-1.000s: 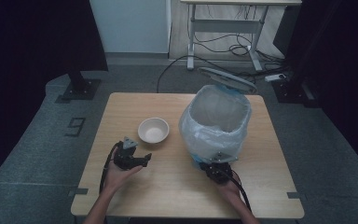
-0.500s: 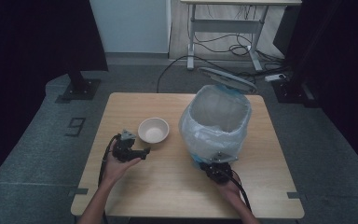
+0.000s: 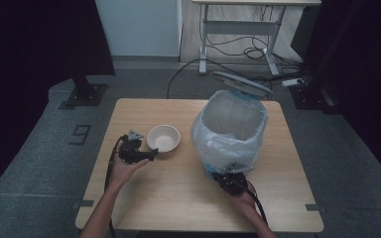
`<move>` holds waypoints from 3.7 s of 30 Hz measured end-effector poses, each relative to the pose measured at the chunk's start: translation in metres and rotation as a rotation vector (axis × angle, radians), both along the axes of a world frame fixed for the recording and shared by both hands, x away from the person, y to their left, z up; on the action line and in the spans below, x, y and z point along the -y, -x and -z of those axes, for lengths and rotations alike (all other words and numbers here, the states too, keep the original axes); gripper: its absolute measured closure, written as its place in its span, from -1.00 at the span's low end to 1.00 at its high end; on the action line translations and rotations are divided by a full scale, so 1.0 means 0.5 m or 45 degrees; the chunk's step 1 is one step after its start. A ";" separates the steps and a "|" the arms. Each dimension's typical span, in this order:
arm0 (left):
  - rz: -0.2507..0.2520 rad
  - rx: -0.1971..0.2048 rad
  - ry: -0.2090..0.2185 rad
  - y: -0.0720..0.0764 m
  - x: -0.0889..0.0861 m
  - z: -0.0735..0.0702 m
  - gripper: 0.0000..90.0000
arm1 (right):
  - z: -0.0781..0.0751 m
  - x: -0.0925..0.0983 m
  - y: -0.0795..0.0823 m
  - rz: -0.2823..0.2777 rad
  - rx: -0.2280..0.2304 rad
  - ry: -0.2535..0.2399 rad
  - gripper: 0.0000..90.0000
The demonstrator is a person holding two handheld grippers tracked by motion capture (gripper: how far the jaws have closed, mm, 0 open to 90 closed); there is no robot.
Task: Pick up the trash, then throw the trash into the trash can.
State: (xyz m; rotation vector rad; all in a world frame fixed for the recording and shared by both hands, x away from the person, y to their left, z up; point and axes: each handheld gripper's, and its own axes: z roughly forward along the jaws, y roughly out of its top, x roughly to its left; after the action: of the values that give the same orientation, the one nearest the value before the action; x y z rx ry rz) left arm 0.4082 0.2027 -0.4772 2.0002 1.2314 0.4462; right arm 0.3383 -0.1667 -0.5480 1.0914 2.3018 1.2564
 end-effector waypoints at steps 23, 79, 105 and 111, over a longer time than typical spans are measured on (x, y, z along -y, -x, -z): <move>-0.055 -0.036 0.023 -0.080 -0.013 -0.003 -0.53 | 0.001 0.001 0.000 0.001 -0.004 -0.006 0.99; -0.006 -0.168 0.182 -0.135 -0.018 0.081 0.83 | 0.001 0.001 -0.001 -0.008 -0.001 -0.005 0.99; 0.043 0.004 0.168 -0.064 -0.047 -0.024 0.86 | 0.001 0.001 0.000 -0.007 0.005 0.001 0.99; 0.049 0.023 0.180 -0.053 -0.051 -0.034 0.86 | 0.001 0.001 0.000 -0.008 0.005 0.001 0.99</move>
State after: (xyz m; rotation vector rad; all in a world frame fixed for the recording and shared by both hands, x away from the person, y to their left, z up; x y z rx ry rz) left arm 0.4348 0.2283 -0.4603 1.8926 1.1787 0.3478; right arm 0.3383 -0.1670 -0.5483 1.0820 2.3042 1.2589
